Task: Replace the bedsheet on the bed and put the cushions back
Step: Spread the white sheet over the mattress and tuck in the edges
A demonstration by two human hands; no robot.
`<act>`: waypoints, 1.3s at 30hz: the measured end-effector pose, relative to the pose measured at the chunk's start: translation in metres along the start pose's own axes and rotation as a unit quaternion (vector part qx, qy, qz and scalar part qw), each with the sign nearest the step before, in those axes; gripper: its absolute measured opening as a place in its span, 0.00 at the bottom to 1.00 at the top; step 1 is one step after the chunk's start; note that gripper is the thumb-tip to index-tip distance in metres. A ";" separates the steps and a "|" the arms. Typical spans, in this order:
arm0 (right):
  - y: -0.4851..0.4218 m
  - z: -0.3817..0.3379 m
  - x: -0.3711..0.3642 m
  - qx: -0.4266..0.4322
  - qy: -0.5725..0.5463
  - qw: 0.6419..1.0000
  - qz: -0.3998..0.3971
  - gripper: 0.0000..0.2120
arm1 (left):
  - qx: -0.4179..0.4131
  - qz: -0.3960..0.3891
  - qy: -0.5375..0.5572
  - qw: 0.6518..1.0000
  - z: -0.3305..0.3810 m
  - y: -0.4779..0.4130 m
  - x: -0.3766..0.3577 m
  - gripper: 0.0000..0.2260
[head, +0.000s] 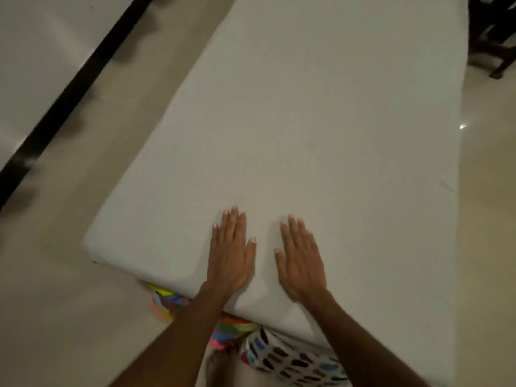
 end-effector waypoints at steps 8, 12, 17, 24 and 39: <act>0.101 0.148 -0.026 -0.137 0.015 0.990 -0.013 0.31 | 0.113 0.050 -0.108 0.986 0.014 0.081 -0.039 0.32; 0.195 0.211 -0.033 -0.179 0.005 0.983 -0.031 0.33 | 0.192 0.072 -0.077 0.976 0.041 0.134 -0.057 0.33; 0.269 0.283 -0.038 -0.271 -0.076 0.958 -0.063 0.35 | 0.189 0.033 -0.054 0.980 0.146 0.168 -0.104 0.36; 0.233 0.325 -0.021 0.003 -0.051 0.999 -0.010 0.33 | 0.041 -0.093 -0.021 0.995 0.310 0.136 -0.219 0.34; 0.231 0.426 0.028 -0.104 -0.170 0.945 -0.258 0.39 | 0.283 -0.147 -0.012 0.948 0.388 0.174 -0.204 0.28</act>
Point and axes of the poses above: each hand's wrist, its own y-axis away from the middle knuckle, its own x-axis out of the back of the hand, z = x × y, the point moved 3 cm from there along -y, towards the middle knuckle, and after that the axes turned 14 degrees about y, right-handed, at the moved point
